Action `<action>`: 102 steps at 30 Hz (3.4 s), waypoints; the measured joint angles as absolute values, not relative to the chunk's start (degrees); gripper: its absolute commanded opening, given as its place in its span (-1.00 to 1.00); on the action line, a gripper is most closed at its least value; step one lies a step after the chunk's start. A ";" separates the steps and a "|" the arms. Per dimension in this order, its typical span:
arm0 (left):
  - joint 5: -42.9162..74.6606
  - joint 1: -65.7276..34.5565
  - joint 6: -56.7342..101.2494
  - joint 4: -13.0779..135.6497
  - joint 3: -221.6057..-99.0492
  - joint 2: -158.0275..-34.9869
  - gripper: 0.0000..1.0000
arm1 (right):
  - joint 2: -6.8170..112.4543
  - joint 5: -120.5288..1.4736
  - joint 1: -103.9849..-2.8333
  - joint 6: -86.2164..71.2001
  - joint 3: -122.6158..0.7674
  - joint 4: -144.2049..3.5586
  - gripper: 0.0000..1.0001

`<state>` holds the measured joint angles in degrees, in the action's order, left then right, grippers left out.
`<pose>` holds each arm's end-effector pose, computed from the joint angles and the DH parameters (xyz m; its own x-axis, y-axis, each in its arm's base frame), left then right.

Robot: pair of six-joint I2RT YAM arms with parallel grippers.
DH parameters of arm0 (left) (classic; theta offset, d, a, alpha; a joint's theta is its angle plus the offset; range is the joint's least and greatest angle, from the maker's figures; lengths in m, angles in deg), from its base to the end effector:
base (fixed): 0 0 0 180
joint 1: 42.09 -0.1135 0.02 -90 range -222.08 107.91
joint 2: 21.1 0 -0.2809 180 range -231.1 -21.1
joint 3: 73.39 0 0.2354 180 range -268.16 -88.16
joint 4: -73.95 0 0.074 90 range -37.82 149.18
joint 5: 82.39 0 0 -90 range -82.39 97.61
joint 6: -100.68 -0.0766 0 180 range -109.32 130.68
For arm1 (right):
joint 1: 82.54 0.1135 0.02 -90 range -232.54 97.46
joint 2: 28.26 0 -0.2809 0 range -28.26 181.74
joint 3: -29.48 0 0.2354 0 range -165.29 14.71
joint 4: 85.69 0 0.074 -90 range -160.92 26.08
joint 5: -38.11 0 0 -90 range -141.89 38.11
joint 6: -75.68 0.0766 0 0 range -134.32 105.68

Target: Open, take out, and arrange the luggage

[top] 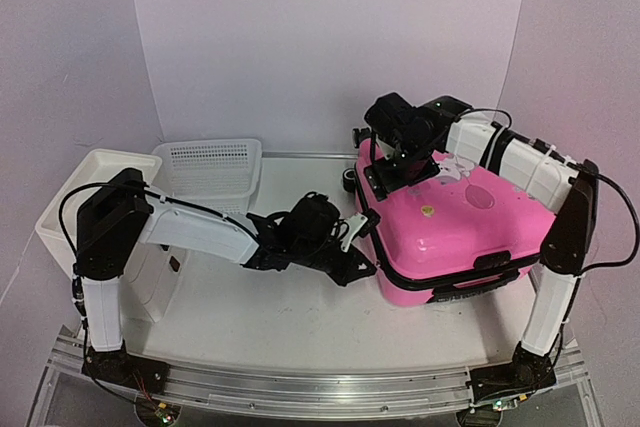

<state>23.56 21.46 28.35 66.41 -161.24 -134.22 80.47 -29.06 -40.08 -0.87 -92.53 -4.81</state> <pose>0.1893 -0.4277 0.1913 -0.5225 0.3950 -0.7556 0.8450 0.3583 -0.3970 0.3110 0.2443 0.2999 -0.7827 -0.4256 -0.4541 -0.3404 0.9036 -0.2602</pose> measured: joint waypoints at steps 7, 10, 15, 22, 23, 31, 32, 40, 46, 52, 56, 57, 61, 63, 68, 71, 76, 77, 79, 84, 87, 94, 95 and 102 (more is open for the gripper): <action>28.54 13.86 23.85 65.99 -162.61 -134.99 -1.00 | 72.36 -30.65 -39.93 -1.44 -78.96 -18.23 0.79; 27.84 10.36 21.03 64.40 -168.21 -138.64 -1.00 | 69.71 -30.76 -38.85 -2.33 -74.91 -21.29 0.79; 23.27 3.93 16.44 62.08 -182.88 -148.34 -1.00 | 66.83 -28.18 -35.42 -3.32 -70.48 -21.42 0.80; 18.40 0.37 10.54 62.12 -198.33 -159.03 -1.00 | 62.54 -26.96 -30.18 -0.69 -68.49 -13.82 0.96; 18.09 0.44 10.30 62.08 -198.39 -159.09 -1.00 | 61.54 -27.61 -29.78 0.16 -68.27 -12.24 0.96; 16.21 0.90 10.97 66.49 -183.73 -150.61 -1.00 | 50.76 -33.93 -29.41 6.76 -65.32 2.09 0.96; 16.17 0.90 11.28 66.41 -181.00 -148.54 -1.00 | 50.04 -34.26 -29.54 7.26 -65.17 3.89 0.96; 15.36 2.40 16.85 64.68 -160.38 -131.75 -1.00 | 48.66 -40.38 -31.16 12.79 -63.55 8.15 0.97; 11.88 9.53 23.43 64.61 -155.49 -127.66 -1.00 | 49.23 -42.04 -33.72 11.63 -62.89 10.05 0.96; 9.02 22.19 27.50 64.81 -155.60 -127.69 -1.00 | 53.73 -39.24 -34.57 7.65 -67.83 13.77 0.96; 8.85 24.70 27.93 64.81 -155.64 -127.66 -1.00 | 57.71 -36.66 -34.64 3.92 -74.59 13.02 0.96; 8.89 25.07 27.82 64.72 -155.62 -127.62 -1.00 | 59.02 -35.85 -34.33 2.52 -76.58 12.41 0.97; 8.82 25.59 26.88 64.00 -155.01 -126.53 -1.00 | 63.00 -35.46 -32.65 -2.22 -80.31 9.20 0.97; 8.74 24.85 26.69 63.63 -154.70 -126.11 -1.00 | 65.49 -35.61 -31.80 -4.91 -81.65 6.38 0.96; 11.56 21.07 26.71 62.82 -153.11 -124.80 -1.00 | 70.21 -34.39 -30.37 -10.71 -83.00 0.61 0.97; 12.21 18.73 26.05 62.73 -152.12 -123.82 -1.00 | 71.37 -30.91 -29.39 -12.02 -82.63 -3.35 0.96; 13.09 14.05 24.04 63.35 -150.75 -123.25 -1.00 | 69.56 -26.74 -28.74 -11.75 -74.63 -14.47 0.96; 13.39 13.01 23.72 63.41 -150.64 -123.25 -1.00 | 68.58 -26.46 -28.74 -11.80 -72.55 -16.83 0.97; 14.00 10.82 22.69 63.50 -150.64 -123.21 -1.00 | 66.35 -26.35 -28.82 -11.91 -68.69 -20.83 0.97; 14.20 3.32 18.69 63.11 -151.47 -123.38 -1.00 | 60.95 -27.70 -29.39 -12.89 -60.64 -29.12 0.96; 12.93 -0.09 15.48 61.01 -155.99 -126.07 -1.00 | 58.59 -28.77 -29.98 -13.31 -57.78 -31.63 0.95; 15.40 -5.92 12.59 57.09 -170.66 -137.11 -1.00 | 54.61 -32.14 -31.58 -12.76 -54.26 -34.36 0.95; 16.32 -6.23 12.61 57.03 -171.64 -137.81 -1.00 | 54.11 -32.51 -31.86 -12.37 -54.04 -34.25 0.94; 18.81 -6.49 15.17 59.46 -170.44 -138.05 -1.00 | 51.40 -35.18 -33.13 -7.32 -55.00 -27.76 0.97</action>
<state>18.81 -6.49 15.17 59.46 -170.44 -138.05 51.40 -35.18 -33.13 -7.32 -55.00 -27.76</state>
